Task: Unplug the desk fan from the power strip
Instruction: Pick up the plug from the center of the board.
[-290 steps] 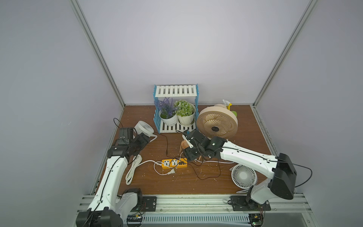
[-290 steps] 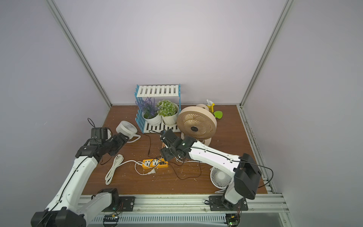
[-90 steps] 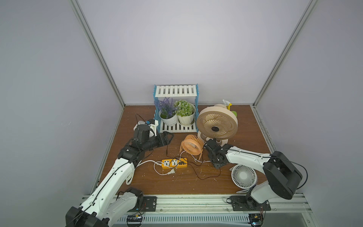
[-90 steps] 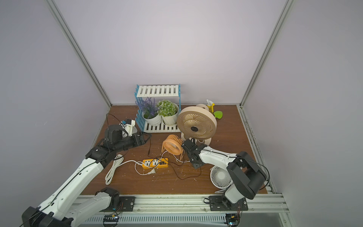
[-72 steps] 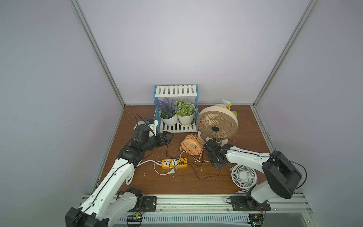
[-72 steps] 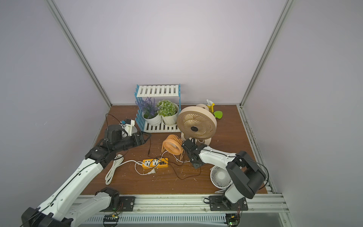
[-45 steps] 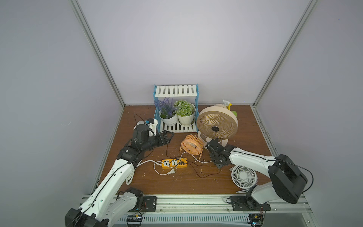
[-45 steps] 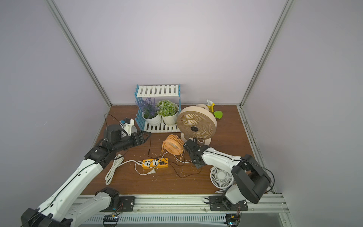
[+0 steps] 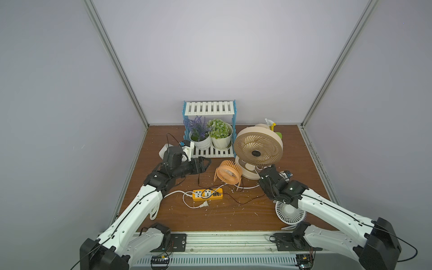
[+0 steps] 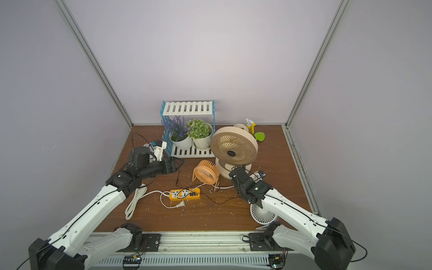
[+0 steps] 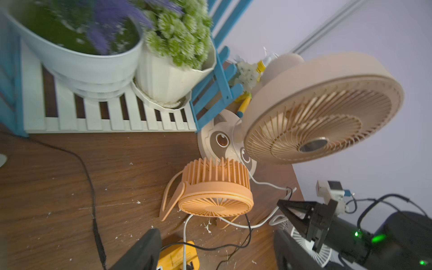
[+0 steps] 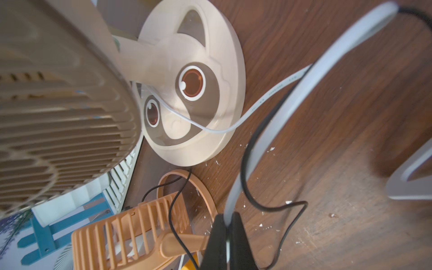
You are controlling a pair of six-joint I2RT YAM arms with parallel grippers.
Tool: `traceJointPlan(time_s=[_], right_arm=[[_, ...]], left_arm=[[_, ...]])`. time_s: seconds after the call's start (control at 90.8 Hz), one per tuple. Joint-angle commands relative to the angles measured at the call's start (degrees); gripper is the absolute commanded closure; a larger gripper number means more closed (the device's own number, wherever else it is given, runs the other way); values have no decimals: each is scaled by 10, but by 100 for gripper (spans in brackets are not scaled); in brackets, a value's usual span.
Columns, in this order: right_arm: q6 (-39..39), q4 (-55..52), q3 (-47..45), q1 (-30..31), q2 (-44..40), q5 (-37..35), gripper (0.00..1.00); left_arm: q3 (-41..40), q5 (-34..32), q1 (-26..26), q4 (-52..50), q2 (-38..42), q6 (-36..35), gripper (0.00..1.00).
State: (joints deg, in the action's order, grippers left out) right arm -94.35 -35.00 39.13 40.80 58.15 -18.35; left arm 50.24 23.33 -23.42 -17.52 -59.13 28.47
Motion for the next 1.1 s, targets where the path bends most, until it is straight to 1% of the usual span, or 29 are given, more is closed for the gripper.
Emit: traceJointPlan(time_s=[0.0,0.132,0.209,0.253,0.363,0.462,0.572,0.727,0.881,1.09], right_arm=[[92,78,-37,-3,-54,-19,100],[155,230,-114,-7,-124,-12,100],[173,289,-146,-12,-151,1,100],[183,302,-154,-15,-163,9,100],[212,300,-151,-19,-180,29,100],[237,295,-142,-23,-189,46,100],[247,264,-132,-26,-201,61,100],[246,233,-134,-29,-223,73,100],[251,227,-134,-34,-235,80,100],[256,222,-131,-35,-239,80,100]], left_arm=[[28,-15,-54,-23,-21,-95,20],[62,-4,-93,-38,-69,-162,20],[85,14,-104,-40,-97,-197,19],[94,30,-109,-39,-112,-219,19],[107,90,-125,-26,-145,-280,19],[122,123,-153,-26,-174,-321,18],[137,126,-191,-17,-207,-349,18],[138,117,-233,37,-250,-370,18],[162,111,-243,60,-306,-375,33],[185,106,-243,56,-352,-394,42]])
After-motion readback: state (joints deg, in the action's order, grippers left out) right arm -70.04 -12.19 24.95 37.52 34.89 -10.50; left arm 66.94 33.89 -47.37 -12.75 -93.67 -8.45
